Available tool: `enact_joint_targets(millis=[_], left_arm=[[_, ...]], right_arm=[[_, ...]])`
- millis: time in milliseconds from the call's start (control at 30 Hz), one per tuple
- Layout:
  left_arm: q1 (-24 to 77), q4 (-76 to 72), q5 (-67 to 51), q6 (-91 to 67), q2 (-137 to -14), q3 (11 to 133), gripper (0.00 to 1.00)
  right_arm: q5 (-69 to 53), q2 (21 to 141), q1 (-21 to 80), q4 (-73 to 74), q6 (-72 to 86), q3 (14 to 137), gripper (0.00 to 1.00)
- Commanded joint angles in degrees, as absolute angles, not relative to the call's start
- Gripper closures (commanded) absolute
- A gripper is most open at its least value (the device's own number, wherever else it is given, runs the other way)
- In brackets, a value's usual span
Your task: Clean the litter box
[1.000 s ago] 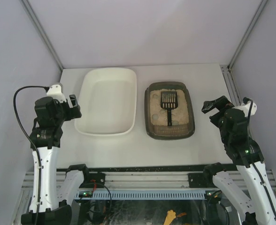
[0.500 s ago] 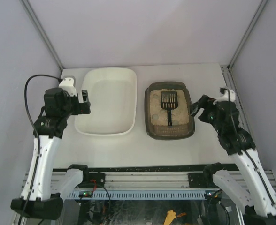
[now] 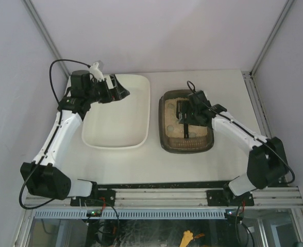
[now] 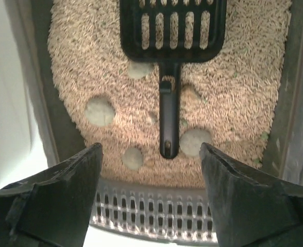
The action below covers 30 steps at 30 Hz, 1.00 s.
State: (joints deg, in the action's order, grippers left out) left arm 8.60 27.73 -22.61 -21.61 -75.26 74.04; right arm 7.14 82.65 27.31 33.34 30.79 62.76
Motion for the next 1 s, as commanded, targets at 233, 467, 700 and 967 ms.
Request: enact_joint_targets(millis=[233,467,700,967], left_arm=[[9.79,20.96,-30.45,-30.23,-82.00,82.34,0.00],[9.76,21.71,-27.21,-26.33,-78.88,80.03,0.00],[9.76,20.30,-25.57,-25.75,-76.70,76.44,0.00],[9.94,18.64,-29.75,-25.50,-79.00,76.76,0.00]], right_arm=[[11.34,98.90,27.22,33.10,27.44,73.16,0.47],[11.99,102.71,27.33,33.24,27.71,73.66,0.49],[12.01,106.27,27.69,31.21,26.86,73.65,0.57],[14.08,105.76,27.40,31.68,25.93,74.73,1.00]])
